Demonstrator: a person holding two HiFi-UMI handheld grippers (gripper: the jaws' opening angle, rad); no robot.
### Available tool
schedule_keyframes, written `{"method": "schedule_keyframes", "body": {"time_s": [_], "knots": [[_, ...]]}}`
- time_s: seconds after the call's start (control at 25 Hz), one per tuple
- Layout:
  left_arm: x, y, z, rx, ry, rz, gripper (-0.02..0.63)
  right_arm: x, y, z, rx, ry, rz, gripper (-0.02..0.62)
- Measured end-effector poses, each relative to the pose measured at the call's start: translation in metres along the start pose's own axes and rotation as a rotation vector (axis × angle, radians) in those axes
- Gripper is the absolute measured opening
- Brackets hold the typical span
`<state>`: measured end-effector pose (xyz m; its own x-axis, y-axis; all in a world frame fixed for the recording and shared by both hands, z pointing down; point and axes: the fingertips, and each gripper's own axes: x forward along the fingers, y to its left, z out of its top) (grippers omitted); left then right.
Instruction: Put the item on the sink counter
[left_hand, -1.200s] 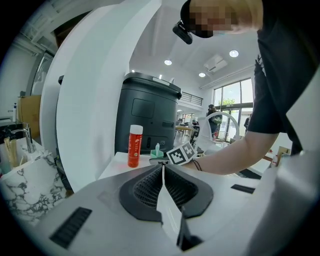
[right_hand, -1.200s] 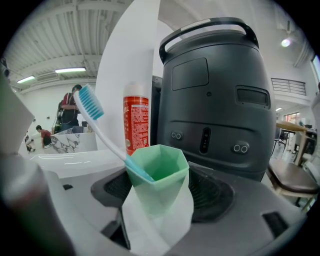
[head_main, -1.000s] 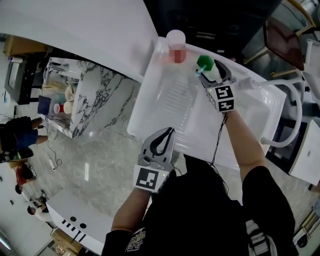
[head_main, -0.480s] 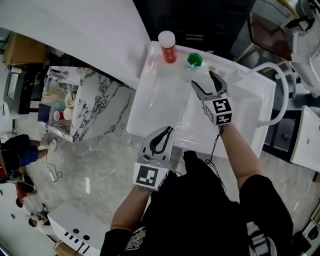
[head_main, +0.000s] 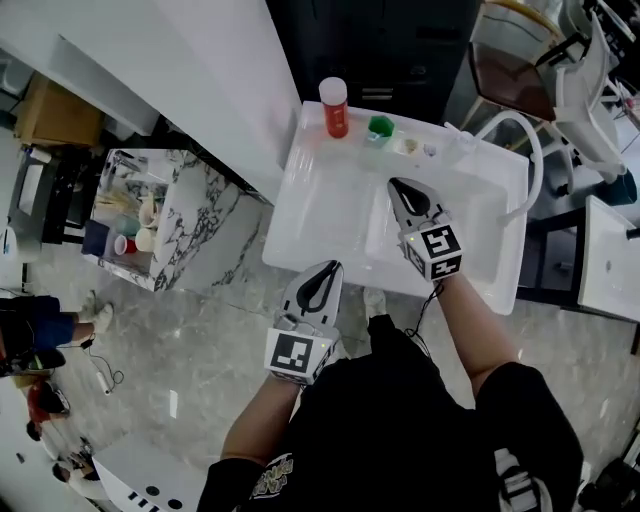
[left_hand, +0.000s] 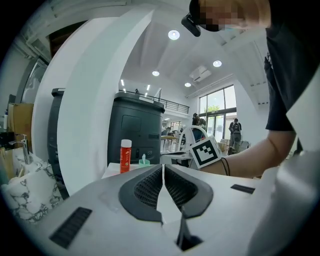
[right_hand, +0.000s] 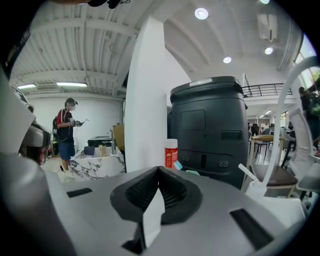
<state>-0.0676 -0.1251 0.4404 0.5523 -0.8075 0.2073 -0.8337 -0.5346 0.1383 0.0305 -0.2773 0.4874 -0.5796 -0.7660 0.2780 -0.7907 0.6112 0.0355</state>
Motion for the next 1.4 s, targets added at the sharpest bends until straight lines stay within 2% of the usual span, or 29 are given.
{"method": "schedule_keyframes", "body": {"time_s": [0.36,0.84,1.12,1.4], "knots": [[-0.046,-0.007,0.004,0.037,-0.045,-0.039,0.021,-0.062,0.072,0.026,0.013,-0.024,0.006,0.054],[-0.106,-0.032,-0.011,0.056,-0.044,-0.121,0.021,-0.143,0.160,0.017,0.059,-0.024,-0.028,0.054],[-0.125,-0.048,-0.017,0.060,-0.038,-0.169,0.021,-0.176,0.193,0.011,0.064,-0.010,-0.034,0.054],[-0.128,-0.056,-0.017,0.055,-0.048,-0.186,0.021,-0.194,0.207,0.008,0.064,0.002,-0.030,0.054]]}}
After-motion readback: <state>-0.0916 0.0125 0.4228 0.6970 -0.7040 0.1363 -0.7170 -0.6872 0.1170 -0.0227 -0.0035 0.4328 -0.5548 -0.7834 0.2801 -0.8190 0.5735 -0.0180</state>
